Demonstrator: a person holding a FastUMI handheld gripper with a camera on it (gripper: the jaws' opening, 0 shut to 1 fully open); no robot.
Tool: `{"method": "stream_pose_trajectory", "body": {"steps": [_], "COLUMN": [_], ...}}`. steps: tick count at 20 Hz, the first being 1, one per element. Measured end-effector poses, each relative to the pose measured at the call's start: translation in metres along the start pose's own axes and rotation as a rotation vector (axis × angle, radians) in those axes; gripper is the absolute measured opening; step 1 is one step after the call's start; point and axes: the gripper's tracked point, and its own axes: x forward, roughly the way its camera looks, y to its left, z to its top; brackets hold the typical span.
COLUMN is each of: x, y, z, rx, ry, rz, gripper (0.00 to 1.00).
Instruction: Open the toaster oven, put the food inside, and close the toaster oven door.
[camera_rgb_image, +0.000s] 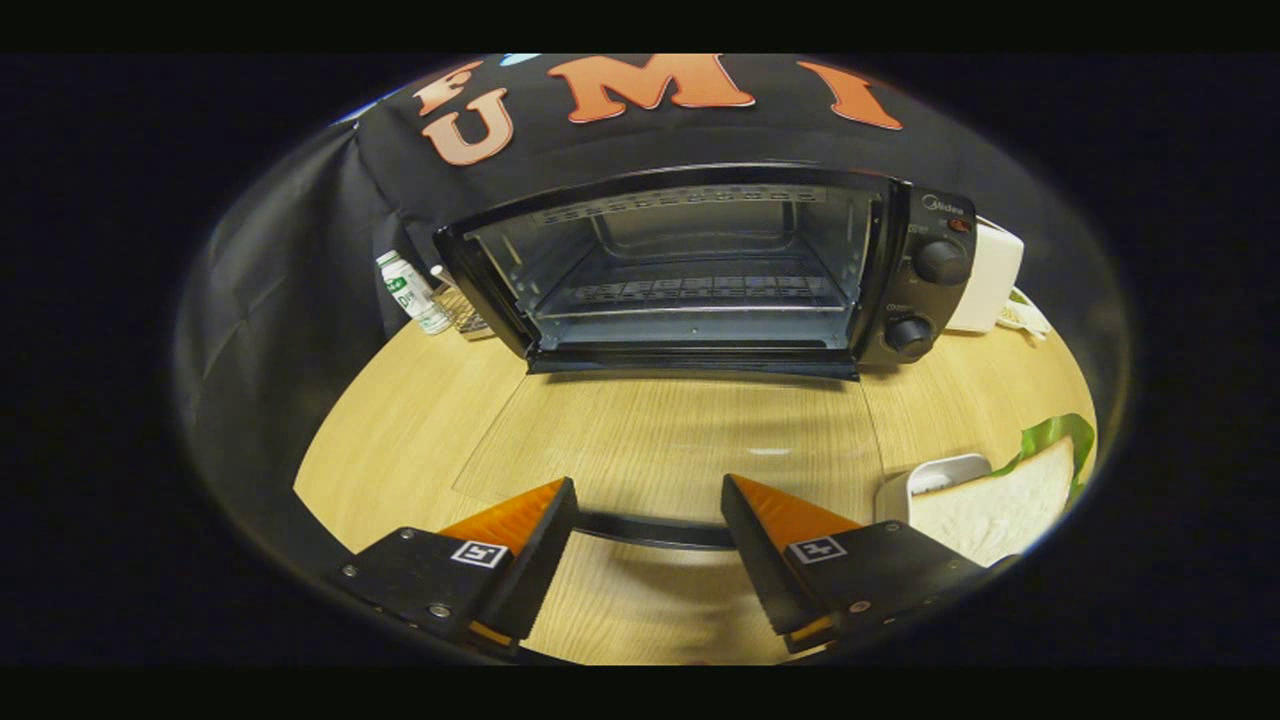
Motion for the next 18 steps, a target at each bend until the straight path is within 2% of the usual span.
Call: {"method": "stream_pose_trajectory", "body": {"steps": [5, 8, 14, 16, 18], "x": [-0.036, -0.073, -0.149, -0.161, -0.157], "y": [-0.016, -0.046, -0.127, -0.16, -0.193], "z": [0.003, 0.005, 0.043, 0.055, 0.043], "rx": [0.105, 0.112, 0.099, 0.066, 0.062], "ry": [0.014, -0.006, -0.148, -0.206, -0.173], "rz": [0.053, 0.038, -0.056, -0.121, -0.184], "gripper": [0.85, 0.86, 0.92, 0.94, 0.97]}}
